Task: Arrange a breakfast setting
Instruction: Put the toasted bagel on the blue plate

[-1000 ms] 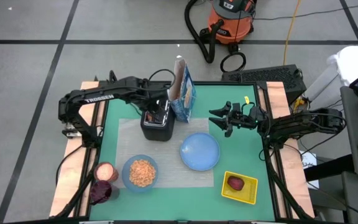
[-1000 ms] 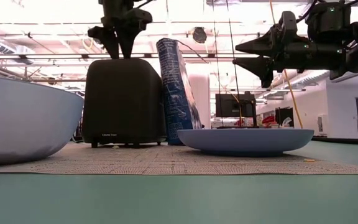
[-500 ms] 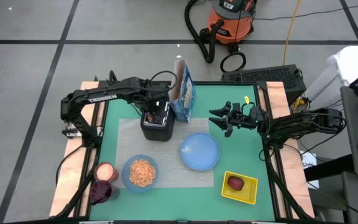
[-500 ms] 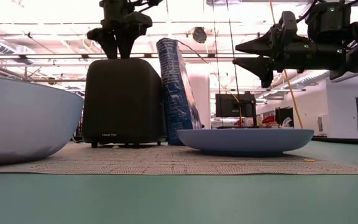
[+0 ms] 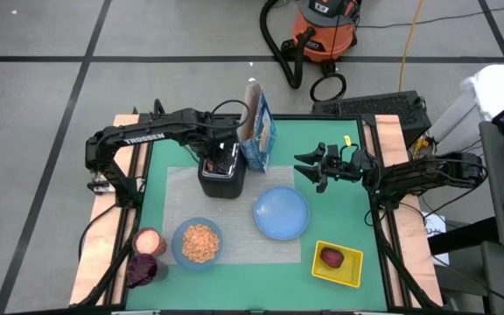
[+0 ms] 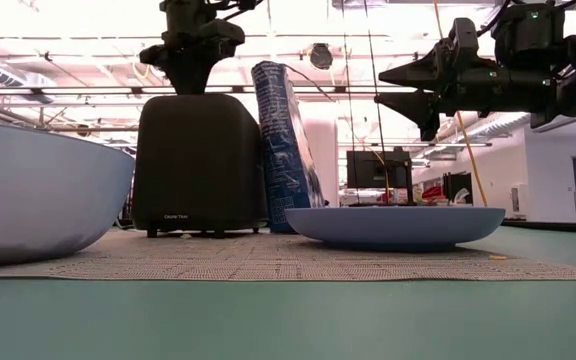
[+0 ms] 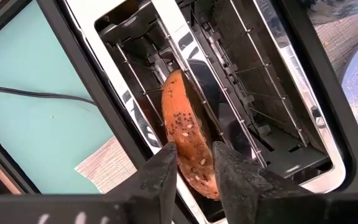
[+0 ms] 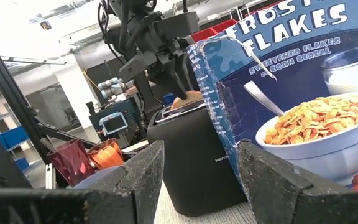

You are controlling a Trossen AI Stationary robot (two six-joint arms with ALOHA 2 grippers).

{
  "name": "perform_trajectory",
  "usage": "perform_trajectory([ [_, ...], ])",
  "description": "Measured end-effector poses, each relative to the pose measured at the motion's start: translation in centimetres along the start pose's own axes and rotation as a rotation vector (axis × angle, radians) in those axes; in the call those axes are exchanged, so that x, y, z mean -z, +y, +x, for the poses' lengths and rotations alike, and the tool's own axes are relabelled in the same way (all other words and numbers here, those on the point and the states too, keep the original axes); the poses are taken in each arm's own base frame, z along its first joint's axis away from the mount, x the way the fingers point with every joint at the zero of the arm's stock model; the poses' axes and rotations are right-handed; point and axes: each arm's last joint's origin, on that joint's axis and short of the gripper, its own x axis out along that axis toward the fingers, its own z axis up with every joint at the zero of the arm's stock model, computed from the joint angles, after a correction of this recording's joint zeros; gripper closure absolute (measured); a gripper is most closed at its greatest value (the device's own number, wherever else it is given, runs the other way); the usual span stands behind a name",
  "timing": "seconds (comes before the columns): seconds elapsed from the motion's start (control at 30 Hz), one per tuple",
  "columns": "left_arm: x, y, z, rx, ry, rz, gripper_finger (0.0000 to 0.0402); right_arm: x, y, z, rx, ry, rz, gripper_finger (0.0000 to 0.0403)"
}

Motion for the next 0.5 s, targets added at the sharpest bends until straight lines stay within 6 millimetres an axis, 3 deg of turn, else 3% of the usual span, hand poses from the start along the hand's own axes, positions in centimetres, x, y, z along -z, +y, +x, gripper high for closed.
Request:
perform_trajectory([
  [0.3, 0.00, 0.00, 0.00, 0.000, 0.000, 0.030, 0.0347, 0.00, 0.01, 0.00, 0.000, 0.000, 0.000, 0.0211],
  [0.5, 0.00, 0.01, -0.02, 0.001, -0.001, 0.054, 0.0358, 0.00, 0.00, 0.00, 0.000, 0.000, 0.000, 0.0211],
])
